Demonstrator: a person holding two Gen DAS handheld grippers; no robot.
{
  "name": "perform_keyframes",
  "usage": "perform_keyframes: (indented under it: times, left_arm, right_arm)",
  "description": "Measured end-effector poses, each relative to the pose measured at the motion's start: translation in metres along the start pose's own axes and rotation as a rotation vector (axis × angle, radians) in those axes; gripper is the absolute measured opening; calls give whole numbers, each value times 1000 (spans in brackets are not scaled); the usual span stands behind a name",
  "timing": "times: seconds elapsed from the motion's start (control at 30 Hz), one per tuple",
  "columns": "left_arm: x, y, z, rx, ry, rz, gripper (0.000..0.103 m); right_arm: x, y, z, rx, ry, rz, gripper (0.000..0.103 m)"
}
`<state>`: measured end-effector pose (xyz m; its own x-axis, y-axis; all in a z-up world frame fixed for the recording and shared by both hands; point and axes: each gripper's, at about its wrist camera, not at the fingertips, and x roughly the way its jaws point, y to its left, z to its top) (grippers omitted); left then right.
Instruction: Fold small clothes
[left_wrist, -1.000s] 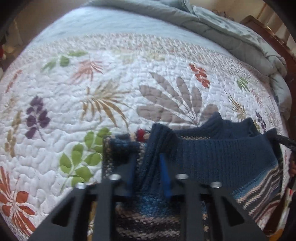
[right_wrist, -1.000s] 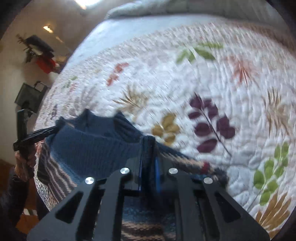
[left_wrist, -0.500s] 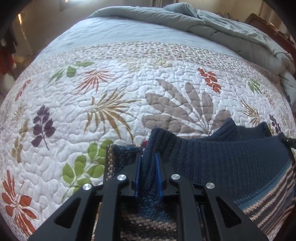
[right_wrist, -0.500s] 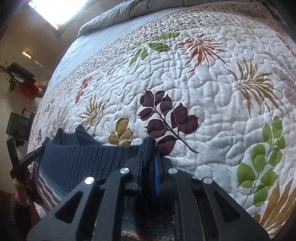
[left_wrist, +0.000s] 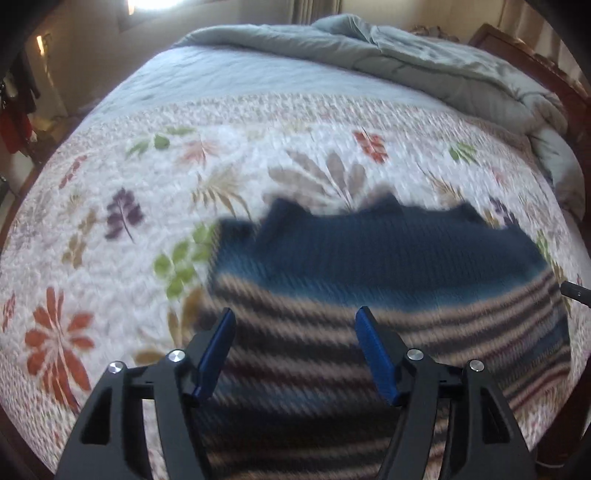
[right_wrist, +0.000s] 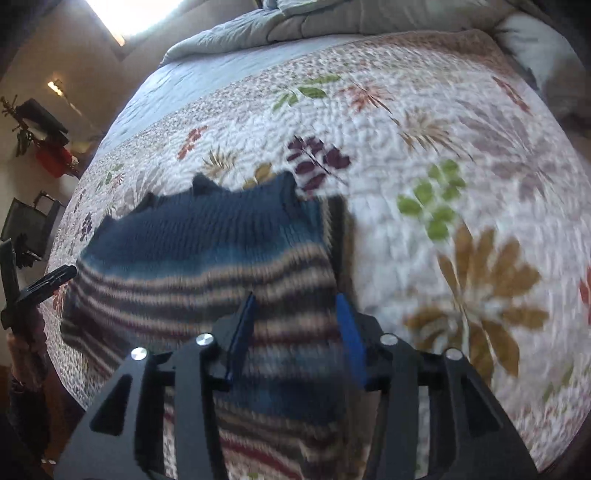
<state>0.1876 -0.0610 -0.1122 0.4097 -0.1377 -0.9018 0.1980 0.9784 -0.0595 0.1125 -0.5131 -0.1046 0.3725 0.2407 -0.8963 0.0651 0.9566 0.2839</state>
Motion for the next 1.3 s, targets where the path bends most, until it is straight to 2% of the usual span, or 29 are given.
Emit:
perform_keyframes:
  times: [0.13,0.3,0.37,0.53,0.73,0.8,0.83,0.87,0.9,0.93,1.1,1.3]
  left_arm:
    - [11,-15,-21,34,33,-13,68]
    - [16,-20,-31,27,13,13,68]
    - [17,-19,-32,24,10,12,68]
    - [19,-18,-32,26,0,11,69]
    - [21,-18,-34,29,-22,7,71]
    - [22,-17,-35,29,-27,5,72]
    - [22,-16,-35,24,-31,0,72]
    - [23,-16,-35,20,-32,-3,73]
    - [23,-16,-35,17,-34,-5,74]
    - [24,-15,-35,17,-39,-6,75]
    - [25,-15,-36,19,-58,-13,77]
    - [25,-11,-37,20,-70,-46,78]
  right_arm:
    - [-1,-7,-28,24,44,-7,50]
    - [13,-10,-48,52,77,10,53]
    - [20,-12,-52,73,82,27,54]
    - [35,-19,-55,106,86,70,63]
    - [34,-22,-59,146,80,114,64]
    - [32,-24,-62,157,79,116,61]
    - [32,-24,-62,159,77,118,56]
    - [32,-24,-61,161,77,128,43]
    - [33,-23,-61,168,81,151,36]
    - [37,-21,-60,192,89,191,33]
    - [36,-17,-58,205,89,186,25]
    - [34,-18,-59,282,78,199,20]
